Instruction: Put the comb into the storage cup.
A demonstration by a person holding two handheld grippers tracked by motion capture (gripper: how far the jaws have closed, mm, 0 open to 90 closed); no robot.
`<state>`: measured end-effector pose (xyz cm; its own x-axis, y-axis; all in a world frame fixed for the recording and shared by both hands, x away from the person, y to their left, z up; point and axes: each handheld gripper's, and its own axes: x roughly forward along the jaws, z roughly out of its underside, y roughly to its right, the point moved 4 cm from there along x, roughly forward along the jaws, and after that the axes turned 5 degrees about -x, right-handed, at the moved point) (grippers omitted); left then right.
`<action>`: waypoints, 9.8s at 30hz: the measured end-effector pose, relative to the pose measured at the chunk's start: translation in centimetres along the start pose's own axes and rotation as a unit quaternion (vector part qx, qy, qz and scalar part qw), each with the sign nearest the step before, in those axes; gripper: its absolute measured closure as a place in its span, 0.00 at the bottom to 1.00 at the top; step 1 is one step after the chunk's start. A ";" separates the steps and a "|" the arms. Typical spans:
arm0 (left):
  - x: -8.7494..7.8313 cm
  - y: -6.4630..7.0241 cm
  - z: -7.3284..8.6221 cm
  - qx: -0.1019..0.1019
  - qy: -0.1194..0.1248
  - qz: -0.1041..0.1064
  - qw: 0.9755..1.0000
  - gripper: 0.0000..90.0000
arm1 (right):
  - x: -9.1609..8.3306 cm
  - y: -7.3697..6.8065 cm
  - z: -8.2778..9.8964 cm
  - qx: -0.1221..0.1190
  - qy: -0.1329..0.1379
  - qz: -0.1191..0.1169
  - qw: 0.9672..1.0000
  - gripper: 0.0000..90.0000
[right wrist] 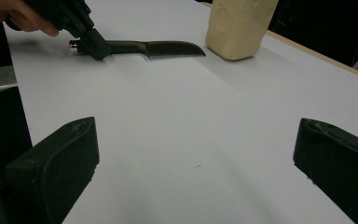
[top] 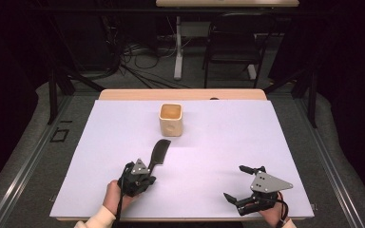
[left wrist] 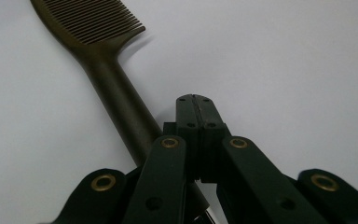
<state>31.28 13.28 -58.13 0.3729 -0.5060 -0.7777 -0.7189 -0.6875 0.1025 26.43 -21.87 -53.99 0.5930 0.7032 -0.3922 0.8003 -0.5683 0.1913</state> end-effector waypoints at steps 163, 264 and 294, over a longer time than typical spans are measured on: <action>1.7 -4.1 -5.5 0.062 -0.209 -0.010 0.976 0.80 | 0.4 -0.1 0.4 0.009 -0.022 -0.014 1.000 0.00; -4.8 -7.4 -5.3 -0.021 0.054 -0.022 0.998 0.80 | 0.5 0.2 0.4 0.013 -0.026 -0.006 1.000 0.00; -4.7 -9.4 -5.8 -0.051 0.127 -0.057 0.989 0.80 | 0.6 0.3 0.5 0.016 -0.027 -0.004 1.000 0.00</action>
<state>39.64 19.12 -51.86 0.5932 -0.5274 -0.6083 -0.6057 -0.7901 0.0943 26.95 -21.84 -54.64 0.5807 0.6839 -0.4417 0.8011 -0.5768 0.1601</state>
